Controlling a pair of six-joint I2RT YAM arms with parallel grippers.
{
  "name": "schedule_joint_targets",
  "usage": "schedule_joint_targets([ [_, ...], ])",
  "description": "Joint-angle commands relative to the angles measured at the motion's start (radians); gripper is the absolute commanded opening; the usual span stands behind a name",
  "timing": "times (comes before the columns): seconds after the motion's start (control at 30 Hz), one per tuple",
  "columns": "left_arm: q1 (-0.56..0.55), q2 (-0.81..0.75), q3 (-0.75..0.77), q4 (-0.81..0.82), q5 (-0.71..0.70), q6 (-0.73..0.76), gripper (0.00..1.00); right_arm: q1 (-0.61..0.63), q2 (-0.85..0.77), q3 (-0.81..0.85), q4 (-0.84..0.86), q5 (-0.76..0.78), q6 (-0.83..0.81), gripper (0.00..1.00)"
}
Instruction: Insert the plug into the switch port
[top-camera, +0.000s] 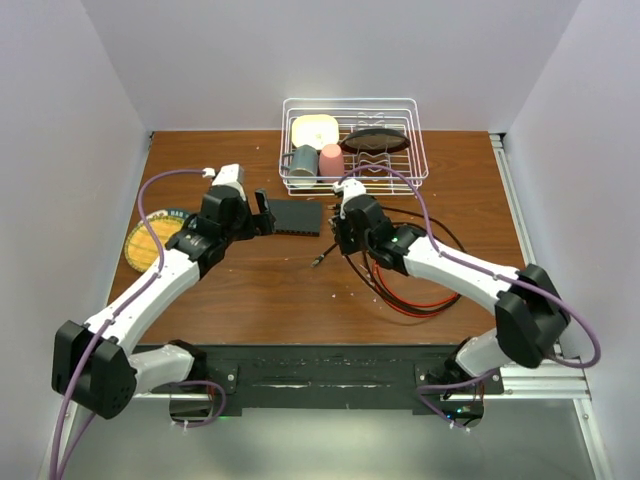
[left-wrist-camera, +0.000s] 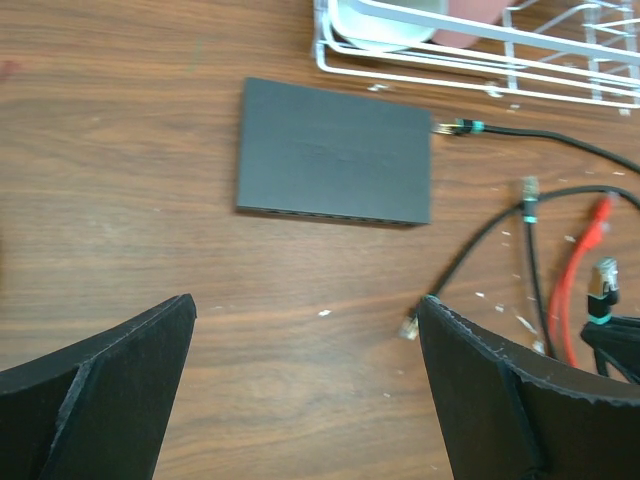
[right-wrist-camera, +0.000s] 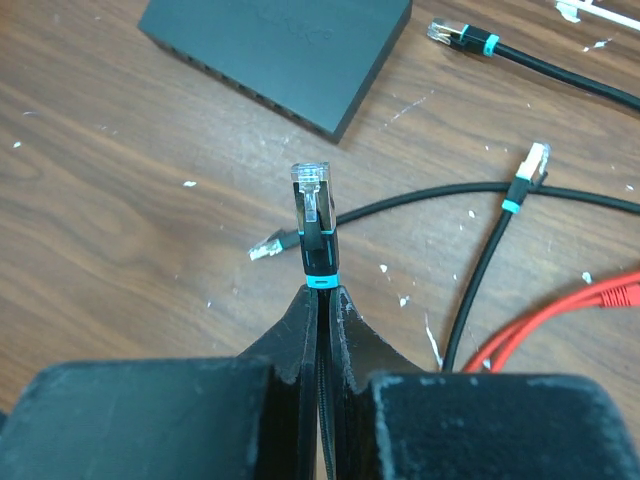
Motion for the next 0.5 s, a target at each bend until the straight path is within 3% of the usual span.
schedule_joint_targets([
  [0.0, 0.03, 0.055, -0.008, 0.066, -0.064, 0.027, 0.98, 0.0, 0.087, 0.087, 0.032, 0.055, 0.015, 0.0],
  [0.47, 0.166, 0.416, 0.09, 0.386, 0.222, 0.03, 0.98, -0.101, 0.395, 0.274, 0.139, 0.052, 0.078, 0.0],
])
